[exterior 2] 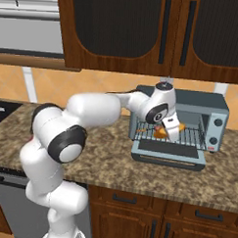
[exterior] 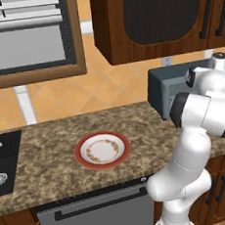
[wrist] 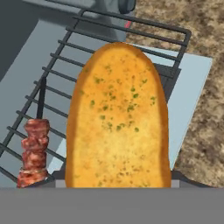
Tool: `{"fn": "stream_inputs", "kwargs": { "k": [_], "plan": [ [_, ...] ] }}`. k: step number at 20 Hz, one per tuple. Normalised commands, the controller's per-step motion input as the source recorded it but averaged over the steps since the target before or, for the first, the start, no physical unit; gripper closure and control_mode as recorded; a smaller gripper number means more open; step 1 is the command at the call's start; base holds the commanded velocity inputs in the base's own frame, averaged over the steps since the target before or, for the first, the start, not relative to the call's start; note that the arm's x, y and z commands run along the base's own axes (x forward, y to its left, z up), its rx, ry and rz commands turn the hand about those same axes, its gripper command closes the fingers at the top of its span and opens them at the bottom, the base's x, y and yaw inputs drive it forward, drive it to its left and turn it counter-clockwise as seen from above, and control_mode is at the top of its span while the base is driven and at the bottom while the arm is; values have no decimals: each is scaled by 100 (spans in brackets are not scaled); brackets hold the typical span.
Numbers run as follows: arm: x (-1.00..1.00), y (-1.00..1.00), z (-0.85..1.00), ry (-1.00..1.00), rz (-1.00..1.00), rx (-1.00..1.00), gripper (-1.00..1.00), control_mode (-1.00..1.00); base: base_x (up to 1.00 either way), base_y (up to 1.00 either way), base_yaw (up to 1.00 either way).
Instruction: Pick up the kebab skewer and baguette bread, and place them inside the toaster oven. Close the toaster oven door and start by setting the timer.
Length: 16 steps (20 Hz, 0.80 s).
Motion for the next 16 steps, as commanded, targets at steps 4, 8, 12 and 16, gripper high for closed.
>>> {"fn": "stream_inputs", "kwargs": {
  "k": [4, 8, 12, 16],
  "plan": [
    [13, -6, -31, -6, -11, 11, 100, -100, 0, 0, 0],
    [16, -7, -27, -8, -9, 9, 100, -100, 0, 0, 0],
    [38, -15, -4, -4, -4, 8, 100, -100, 0, 0, 0],
    [35, -21, -2, 0, 0, 3, 100, -100, 0, 0, 0]
  ]
}}
